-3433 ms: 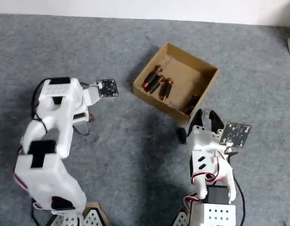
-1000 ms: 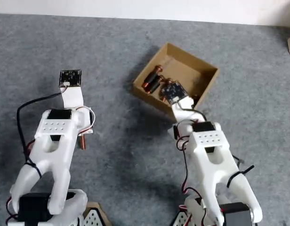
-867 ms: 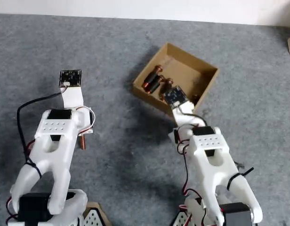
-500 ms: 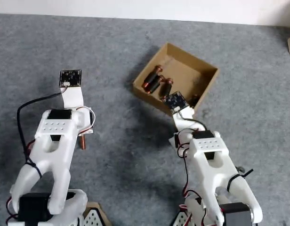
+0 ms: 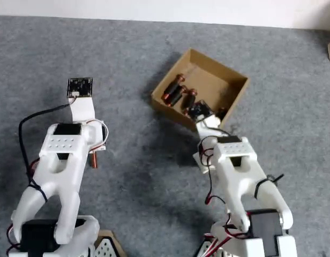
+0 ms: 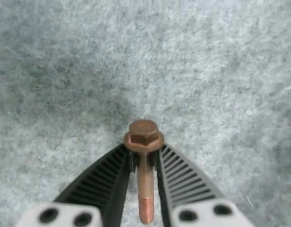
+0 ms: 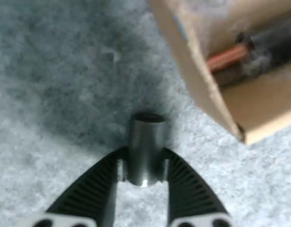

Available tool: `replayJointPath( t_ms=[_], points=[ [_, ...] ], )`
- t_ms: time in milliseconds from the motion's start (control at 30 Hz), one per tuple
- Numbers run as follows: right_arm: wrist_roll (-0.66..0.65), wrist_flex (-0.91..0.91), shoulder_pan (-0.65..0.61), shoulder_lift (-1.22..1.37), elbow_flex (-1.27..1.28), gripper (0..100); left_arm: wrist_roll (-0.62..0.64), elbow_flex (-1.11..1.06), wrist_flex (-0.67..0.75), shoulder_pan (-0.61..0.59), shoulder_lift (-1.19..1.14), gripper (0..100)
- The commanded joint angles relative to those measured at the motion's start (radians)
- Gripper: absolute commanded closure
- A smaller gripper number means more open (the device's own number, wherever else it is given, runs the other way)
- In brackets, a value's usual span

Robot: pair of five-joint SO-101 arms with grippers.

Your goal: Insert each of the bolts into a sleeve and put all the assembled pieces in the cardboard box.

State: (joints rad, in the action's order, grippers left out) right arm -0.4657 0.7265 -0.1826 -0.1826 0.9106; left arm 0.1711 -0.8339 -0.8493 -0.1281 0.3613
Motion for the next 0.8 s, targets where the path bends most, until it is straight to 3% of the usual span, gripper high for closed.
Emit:
replayJointPath(
  t_ms=[0,167,267,500,667,767],
  points=[
    [0.008,0.018,0.004,-0.004,-0.018,99.4,0.006,0.056,0.012,0.030,0.051,99],
    [0.173,0.004,-0.001,-0.150,0.048,99.2,0.006,0.051,0.009,0.036,0.087,99],
    [0.255,-0.111,0.001,-0.325,0.194,99.2,0.014,0.047,-0.037,0.045,0.133,99],
    [0.267,-0.213,-0.002,-0.820,0.516,99.2,0.014,0.047,-0.094,0.220,0.259,99],
    [0.261,-0.211,-0.005,-1.156,0.671,99.2,0.017,0.042,0.015,0.315,0.367,99],
    [0.259,-0.208,-0.044,-1.369,0.762,99.2,0.123,0.042,0.049,0.331,0.409,99]
  ],
)
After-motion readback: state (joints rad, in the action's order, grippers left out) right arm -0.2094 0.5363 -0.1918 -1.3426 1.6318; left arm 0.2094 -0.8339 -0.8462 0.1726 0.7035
